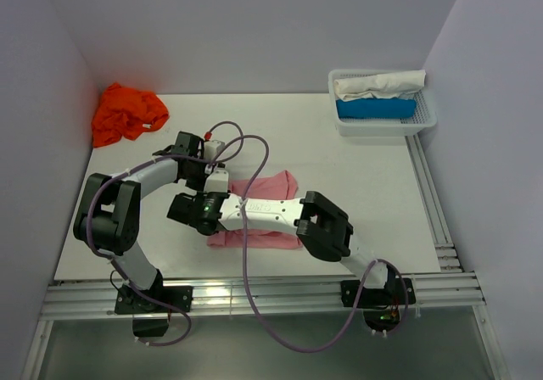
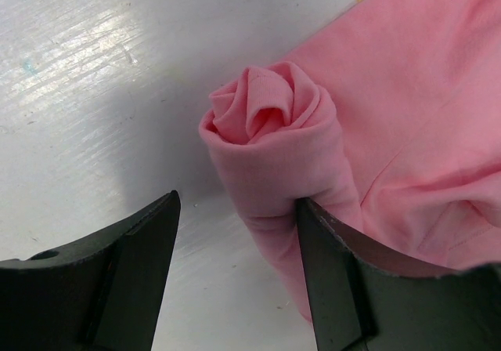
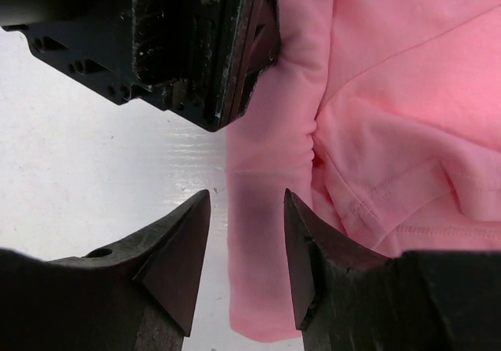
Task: Roll the t-shirts
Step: Roll the tshirt
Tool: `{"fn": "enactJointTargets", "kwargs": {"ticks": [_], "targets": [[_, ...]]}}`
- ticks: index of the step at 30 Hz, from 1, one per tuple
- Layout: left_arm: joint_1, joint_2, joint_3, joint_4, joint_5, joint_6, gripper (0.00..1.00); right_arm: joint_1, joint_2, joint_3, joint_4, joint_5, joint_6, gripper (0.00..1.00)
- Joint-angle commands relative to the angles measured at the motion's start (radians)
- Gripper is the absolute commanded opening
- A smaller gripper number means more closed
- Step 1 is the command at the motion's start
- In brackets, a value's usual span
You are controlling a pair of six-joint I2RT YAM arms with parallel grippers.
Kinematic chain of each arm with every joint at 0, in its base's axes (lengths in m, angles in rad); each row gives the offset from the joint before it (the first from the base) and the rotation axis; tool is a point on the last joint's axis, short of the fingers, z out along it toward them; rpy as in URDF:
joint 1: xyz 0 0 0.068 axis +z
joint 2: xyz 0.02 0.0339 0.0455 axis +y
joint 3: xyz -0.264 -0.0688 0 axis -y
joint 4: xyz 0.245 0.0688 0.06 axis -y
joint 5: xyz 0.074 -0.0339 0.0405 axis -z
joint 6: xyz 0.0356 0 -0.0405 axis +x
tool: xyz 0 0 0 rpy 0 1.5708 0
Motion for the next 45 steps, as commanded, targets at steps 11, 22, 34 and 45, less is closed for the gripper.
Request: {"fn": "enactJointTargets", "kwargs": {"ticks": [11,22,34,45], "targets": [[-0.01,-0.025,-0.003,0.027,-0.006,0.009,0.68,0.002,0.119,0.097,-0.096,0.028,0.01,0.52],[0.002,-0.01,0.121,-0.046,0.026,0.037,0.77,0.0,0.134,0.075,-0.144,-0.061,0.022,0.38],[0.119,-0.018,0.266,-0.189,0.13,0.095,0.77,-0.078,-0.174,-0.512,0.713,-0.402,-0.07,0.27],[0.134,-0.077,0.143,-0.185,0.162,0.13,0.77,-0.174,-0.212,-0.902,1.416,-0.592,0.174,0.27]]}}
